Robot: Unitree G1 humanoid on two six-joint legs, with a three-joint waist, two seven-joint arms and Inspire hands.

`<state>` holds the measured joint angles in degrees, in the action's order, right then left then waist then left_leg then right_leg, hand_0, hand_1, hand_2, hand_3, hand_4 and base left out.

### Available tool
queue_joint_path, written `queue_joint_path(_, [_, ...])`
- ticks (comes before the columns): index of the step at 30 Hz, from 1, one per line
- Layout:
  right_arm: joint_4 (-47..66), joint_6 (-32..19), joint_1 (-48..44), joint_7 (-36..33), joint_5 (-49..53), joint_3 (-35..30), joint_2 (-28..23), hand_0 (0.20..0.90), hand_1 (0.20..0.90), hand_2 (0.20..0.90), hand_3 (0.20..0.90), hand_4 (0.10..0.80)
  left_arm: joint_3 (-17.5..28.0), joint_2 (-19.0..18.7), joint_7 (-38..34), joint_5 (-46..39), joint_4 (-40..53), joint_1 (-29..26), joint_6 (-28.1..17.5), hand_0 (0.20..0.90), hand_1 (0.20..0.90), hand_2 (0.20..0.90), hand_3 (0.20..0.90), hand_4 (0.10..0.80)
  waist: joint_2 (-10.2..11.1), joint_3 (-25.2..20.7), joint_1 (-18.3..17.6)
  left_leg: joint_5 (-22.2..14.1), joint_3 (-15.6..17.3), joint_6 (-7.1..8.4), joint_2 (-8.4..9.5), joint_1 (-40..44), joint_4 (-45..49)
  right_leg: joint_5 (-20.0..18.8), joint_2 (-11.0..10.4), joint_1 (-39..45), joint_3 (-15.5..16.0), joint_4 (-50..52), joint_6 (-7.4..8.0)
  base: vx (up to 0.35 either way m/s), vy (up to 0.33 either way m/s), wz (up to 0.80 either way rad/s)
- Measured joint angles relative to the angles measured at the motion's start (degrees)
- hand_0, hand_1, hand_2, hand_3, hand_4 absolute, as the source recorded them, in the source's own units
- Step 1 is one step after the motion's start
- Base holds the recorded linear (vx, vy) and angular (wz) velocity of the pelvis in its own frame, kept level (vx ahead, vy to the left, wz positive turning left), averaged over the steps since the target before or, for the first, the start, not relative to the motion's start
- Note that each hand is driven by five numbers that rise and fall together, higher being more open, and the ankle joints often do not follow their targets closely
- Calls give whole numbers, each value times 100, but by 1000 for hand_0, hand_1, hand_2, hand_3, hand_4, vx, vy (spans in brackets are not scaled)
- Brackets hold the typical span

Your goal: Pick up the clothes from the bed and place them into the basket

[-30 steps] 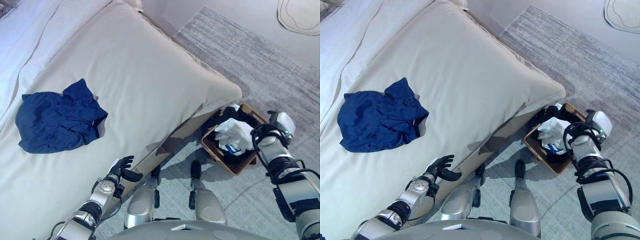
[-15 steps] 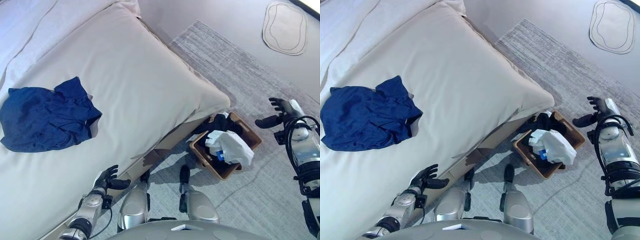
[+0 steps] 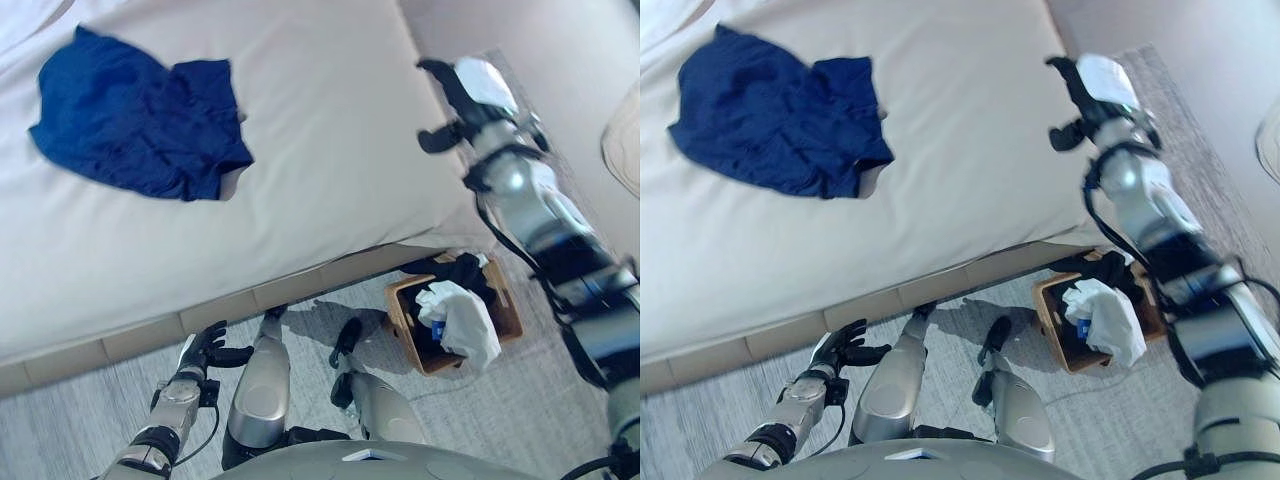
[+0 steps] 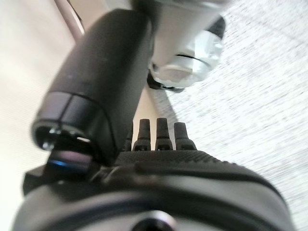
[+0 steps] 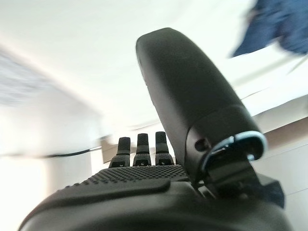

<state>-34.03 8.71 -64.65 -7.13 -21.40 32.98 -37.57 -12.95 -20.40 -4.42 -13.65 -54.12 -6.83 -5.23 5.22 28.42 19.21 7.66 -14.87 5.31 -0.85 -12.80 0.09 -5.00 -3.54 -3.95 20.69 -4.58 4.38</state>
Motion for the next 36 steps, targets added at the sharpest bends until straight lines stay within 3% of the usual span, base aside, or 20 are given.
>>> queue_joint_path(2, [-553, 125, -523, -22, -70, 230, 293, 900, 900, 900, 900, 800, -61, -54, -23, -63, 187, -50, 5, 900, 900, 900, 900, 800, -22, 84, 386, -12, -295, 45, 92, -218, 71, 232, -124, -181, 250, 318, -40, 33, 93, 65])
queue_joint_path(6, [-1046, 359, -707, 20, -127, 428, 785, 900, 900, 900, 900, 800, -107, -57, -65, -171, 275, -53, 69, 900, 900, 900, 900, 800, -56, 134, 846, 5, -535, 25, 365, -372, 242, 607, -423, -381, 393, 921, 105, 55, 40, 45])
queue_joint_path(9, [-1223, 535, -774, 20, -186, 507, 1019, 900, 900, 900, 900, 800, -88, -67, -92, -234, 393, -64, 69, 900, 900, 900, 900, 800, -65, 153, 966, -152, -665, 164, 524, -589, 496, 700, -591, -424, 493, 1059, 175, 97, 17, 36])
queue_joint_path(14, [-1778, 663, -1232, -205, -231, 680, 1281, 900, 900, 900, 900, 800, -150, 4, -14, -270, 598, -91, 57, 900, 900, 900, 900, 800, -120, 220, 1193, -231, -677, 109, 696, -1071, 936, 870, -775, -866, 532, 1500, 207, -19, 113, 8])
queue_joint_path(19, [-2251, 813, -1366, -305, -214, 670, 1481, 900, 900, 900, 900, 800, -129, 46, 36, -459, 705, -41, -110, 900, 900, 900, 900, 800, -151, 235, 1315, -544, -789, -17, 712, -1611, 1435, 1023, -777, -1275, 679, 1880, 129, 0, 18, 7])
queue_joint_path(24, [-2932, 1109, -1543, -249, -200, 662, 1626, 900, 900, 900, 900, 800, -73, 18, 203, -734, 943, -14, -306, 900, 900, 900, 900, 800, -175, 229, 1519, -554, -1053, -28, 692, -2285, 1678, 1220, -761, -1870, 960, 2284, 7, 0, -27, 22])
queue_joint_path(26, [-3131, 1235, -1625, -250, -205, 655, 1635, 900, 900, 900, 900, 800, -62, 7, 260, -778, 1031, 18, -431, 900, 900, 900, 900, 800, -182, 227, 1610, -552, -1188, -26, 692, -2536, 1771, 1256, -750, -2056, 1118, 2400, 30, 16, -31, 32])
queue_joint_path(27, [-3164, 1356, -1684, -246, -222, 657, 1613, 502, 502, 502, 436, 336, -59, 3, 284, -825, 1062, 37, -511, 900, 900, 900, 900, 800, -184, 227, 1624, -552, -1229, -27, 692, -2642, 1785, 1289, -750, -2123, 1207, 2436, 8, -12, 1, 33])
queue_joint_path(28, [-3241, 1469, -1775, -227, -222, 693, 1585, 300, 300, 300, 200, 100, -52, 4, 337, -896, 1072, 42, -547, 900, 900, 900, 900, 800, -185, 226, 1657, -550, -1239, -28, 687, -2737, 1821, 1322, -763, -2188, 1273, 2500, -4, -31, 11, 28])
queue_joint_path(32, [-3431, 1697, -2232, -274, 119, 803, 1503, 300, 300, 300, 200, 100, 31, 0, 452, -1004, 1215, 264, -708, 900, 900, 900, 900, 800, -186, 225, 1696, -548, -1308, -31, 688, -2970, 1987, 1364, -780, -2381, 1396, 2707, -10, -14, -2, 7])
queue_joint_path(36, [-3448, 1263, -2387, -918, 614, 785, 1390, 300, 300, 300, 200, 100, 110, -3, 491, -1004, 1263, 368, -750, 900, 900, 900, 900, 800, -188, 224, 1701, -541, -1302, -41, 585, -3131, 2124, 1374, -766, -2572, 1469, 2941, -7, -8, -80, -14])
